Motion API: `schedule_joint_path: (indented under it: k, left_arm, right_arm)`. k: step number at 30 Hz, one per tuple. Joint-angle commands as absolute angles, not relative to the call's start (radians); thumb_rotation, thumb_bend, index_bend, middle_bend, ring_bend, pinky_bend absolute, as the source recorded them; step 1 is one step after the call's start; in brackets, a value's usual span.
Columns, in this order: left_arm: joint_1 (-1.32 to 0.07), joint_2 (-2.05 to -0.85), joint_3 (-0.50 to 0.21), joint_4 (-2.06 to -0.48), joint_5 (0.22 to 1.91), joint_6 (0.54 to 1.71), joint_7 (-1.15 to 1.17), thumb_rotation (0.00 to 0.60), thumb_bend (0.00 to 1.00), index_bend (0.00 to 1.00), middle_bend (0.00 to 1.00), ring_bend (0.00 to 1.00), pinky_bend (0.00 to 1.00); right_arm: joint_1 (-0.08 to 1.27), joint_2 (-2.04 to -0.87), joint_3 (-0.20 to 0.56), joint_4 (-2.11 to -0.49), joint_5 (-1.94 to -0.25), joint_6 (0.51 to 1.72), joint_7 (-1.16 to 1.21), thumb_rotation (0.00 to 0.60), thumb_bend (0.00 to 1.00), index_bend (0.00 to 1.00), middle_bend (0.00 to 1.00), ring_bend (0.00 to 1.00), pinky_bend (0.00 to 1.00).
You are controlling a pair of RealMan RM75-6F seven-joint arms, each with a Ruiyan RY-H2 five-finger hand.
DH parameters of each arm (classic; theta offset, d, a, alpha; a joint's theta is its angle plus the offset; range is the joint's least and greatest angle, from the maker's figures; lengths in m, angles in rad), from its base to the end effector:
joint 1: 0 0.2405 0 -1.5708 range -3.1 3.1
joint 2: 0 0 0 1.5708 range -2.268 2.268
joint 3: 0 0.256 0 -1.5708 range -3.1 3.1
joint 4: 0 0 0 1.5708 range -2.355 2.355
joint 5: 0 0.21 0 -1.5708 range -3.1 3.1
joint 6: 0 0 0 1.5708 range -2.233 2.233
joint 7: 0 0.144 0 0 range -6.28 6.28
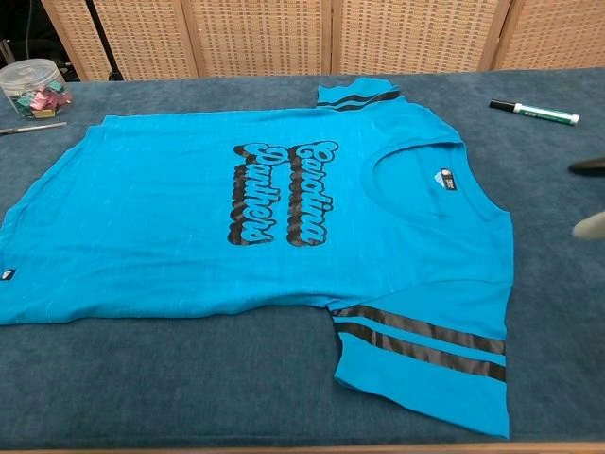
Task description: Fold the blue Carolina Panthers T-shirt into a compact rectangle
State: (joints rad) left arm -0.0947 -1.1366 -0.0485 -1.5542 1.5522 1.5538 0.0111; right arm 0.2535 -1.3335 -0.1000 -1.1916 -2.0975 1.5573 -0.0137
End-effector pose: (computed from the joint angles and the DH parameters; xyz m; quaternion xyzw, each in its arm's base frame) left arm -0.3082 0.1840 0.1647 -0.6059 -0.3384 -0.4067 0.5941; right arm -0.2794 -0.1773 0.0749 0.8180 -0.1523 0.4220 0.3600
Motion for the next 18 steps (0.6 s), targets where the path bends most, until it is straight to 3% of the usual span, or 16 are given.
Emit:
schedule_joint_path:
  k: [1,18]
  left_arm:
    - [-0.097,-1.137,-0.051,-1.554,1.545,1.547,0.014,0.6,0.0,0.0,0.0,0.0,0.0]
    - [-0.102,-1.132,-0.059,-1.558,1.523,1.529,0.008,0.6,0.0,0.0,0.0,0.0,0.0]
  right_arm:
    - [0.295,-1.381,-0.114,-1.162,-2.122,1.497,-0.059,0.6,0.0,0.26,0.03,0.0,0.0]
    - [0.379,-1.487,-0.123,-1.137,-2.102,1.387,-0.124,0.6,0.0,0.33,0.07,0.0,0.01]
